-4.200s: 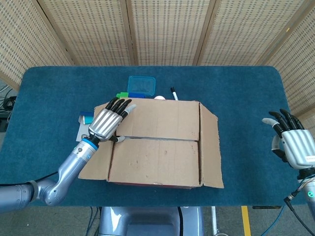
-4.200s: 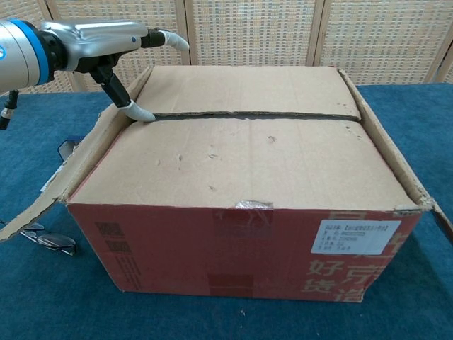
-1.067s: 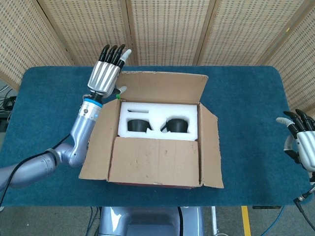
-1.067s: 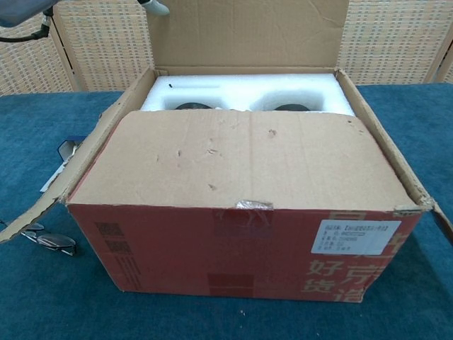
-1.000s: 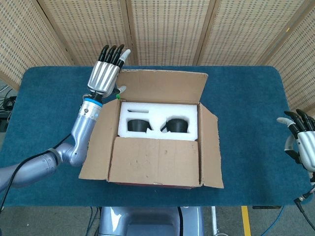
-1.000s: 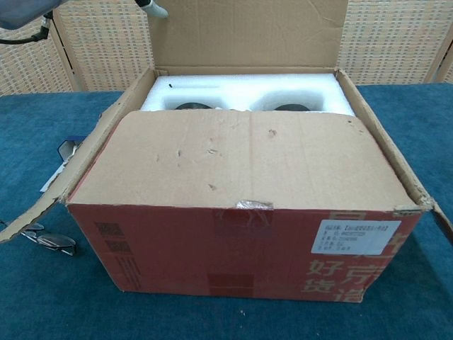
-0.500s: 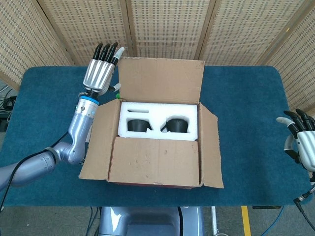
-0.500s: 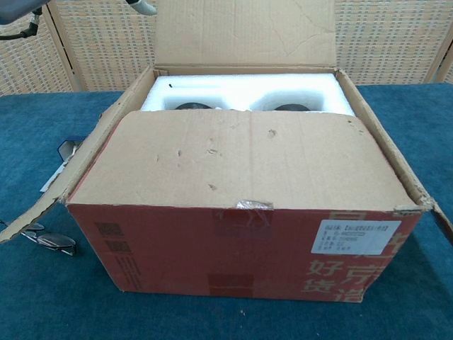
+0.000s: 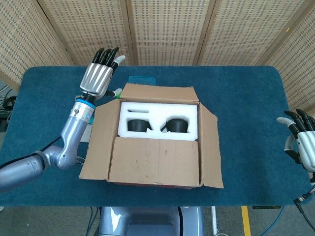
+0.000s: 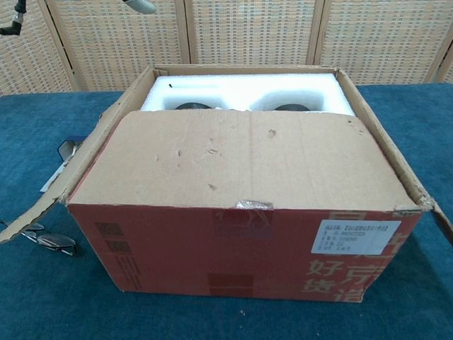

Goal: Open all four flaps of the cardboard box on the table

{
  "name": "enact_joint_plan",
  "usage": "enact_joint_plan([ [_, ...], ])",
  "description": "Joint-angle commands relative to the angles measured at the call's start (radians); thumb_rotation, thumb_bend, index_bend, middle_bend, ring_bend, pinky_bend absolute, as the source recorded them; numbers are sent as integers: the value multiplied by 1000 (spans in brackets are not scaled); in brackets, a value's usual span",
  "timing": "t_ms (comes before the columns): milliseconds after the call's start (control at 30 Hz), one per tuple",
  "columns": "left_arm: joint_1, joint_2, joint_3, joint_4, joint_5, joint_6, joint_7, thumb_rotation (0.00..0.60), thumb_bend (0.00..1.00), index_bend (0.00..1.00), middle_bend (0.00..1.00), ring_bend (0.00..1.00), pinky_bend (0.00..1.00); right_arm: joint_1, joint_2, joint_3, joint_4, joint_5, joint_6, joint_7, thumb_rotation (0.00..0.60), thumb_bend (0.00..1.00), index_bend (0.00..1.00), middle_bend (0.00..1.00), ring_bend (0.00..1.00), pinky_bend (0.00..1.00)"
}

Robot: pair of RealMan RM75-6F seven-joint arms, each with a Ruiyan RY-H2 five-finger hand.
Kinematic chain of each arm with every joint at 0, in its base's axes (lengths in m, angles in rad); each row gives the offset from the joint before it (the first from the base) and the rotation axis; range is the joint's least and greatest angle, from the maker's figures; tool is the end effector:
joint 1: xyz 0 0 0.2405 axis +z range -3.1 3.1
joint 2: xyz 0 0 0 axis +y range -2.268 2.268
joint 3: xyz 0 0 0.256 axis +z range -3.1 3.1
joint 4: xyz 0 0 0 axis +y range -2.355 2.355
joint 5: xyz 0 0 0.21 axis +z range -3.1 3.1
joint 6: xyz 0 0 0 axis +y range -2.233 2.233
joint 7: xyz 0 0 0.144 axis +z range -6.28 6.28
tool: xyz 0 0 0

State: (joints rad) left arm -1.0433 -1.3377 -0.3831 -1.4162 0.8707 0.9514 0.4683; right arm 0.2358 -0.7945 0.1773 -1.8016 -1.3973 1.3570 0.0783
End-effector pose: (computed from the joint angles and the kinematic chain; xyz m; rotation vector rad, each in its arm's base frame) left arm -0.0484 0.4551 0.1086 -1.6494 -0.6149 -1.0476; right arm -0.2582 -0.2458 0.2470 1.4132 -0.8016 0.9710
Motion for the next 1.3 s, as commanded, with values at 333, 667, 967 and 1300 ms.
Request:
enact_joint_plan([
  [333,105,203,68,-299,-19,-109,-137,212,283,317,0,0,0,7,-10,-2,-4,-6,-8,-11,600,878,223,142,0,115],
  [667,171,262,119,-418,68,-134,-248,185,228,352,0,0,0,1,-14,-5,-4,-4,-5,-8,600,878,223,142,0,115],
  [967,194,257,172,-471,165,-129,-263,175,189,354,0,0,0,-8,-13,-8,0,-10,6,7,600,878,223,142,0,116],
  [1300,189,210,204,-468,163,-117,-239,168,159,353,0,0,0,-16,-11,-11,10,-12,11,25,600,878,223,142,0,115],
])
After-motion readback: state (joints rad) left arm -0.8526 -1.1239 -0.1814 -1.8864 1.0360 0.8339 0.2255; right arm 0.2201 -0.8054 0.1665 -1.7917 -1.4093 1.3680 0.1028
